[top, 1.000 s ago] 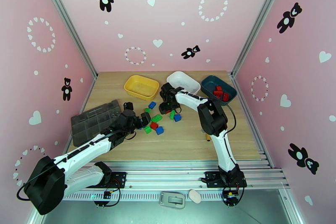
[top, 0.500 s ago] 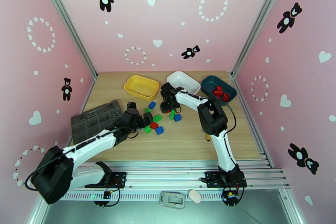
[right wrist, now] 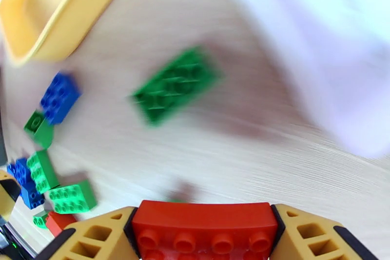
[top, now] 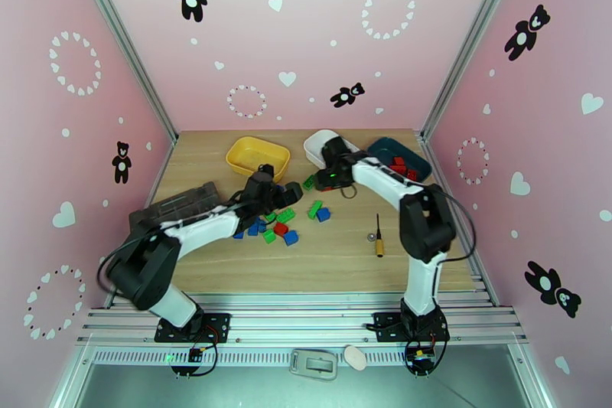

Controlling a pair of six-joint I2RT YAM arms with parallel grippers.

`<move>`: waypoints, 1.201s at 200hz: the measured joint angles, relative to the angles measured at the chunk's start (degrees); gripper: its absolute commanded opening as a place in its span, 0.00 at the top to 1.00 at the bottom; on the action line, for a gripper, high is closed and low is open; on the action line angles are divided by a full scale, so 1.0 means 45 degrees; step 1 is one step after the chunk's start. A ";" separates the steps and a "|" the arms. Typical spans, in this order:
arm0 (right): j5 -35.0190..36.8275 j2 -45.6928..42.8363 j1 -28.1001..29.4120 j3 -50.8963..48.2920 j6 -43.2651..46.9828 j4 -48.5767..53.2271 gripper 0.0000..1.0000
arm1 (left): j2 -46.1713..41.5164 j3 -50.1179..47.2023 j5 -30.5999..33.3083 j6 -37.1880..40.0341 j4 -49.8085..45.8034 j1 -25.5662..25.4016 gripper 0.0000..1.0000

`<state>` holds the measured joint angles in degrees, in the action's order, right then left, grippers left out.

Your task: Sort the legos into containers by color

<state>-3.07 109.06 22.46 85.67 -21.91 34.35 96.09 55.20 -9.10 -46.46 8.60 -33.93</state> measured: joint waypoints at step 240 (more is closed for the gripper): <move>0.1792 0.0792 -0.6280 0.2545 -0.1511 0.0175 0.23 | 0.6946 0.9083 -0.2934 -0.0170 -0.0559 -0.2443 0.03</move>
<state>4.99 112.62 -5.80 97.12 -28.71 35.14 127.35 96.07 -22.31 -47.22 6.09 -44.93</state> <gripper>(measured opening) 0.761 0.971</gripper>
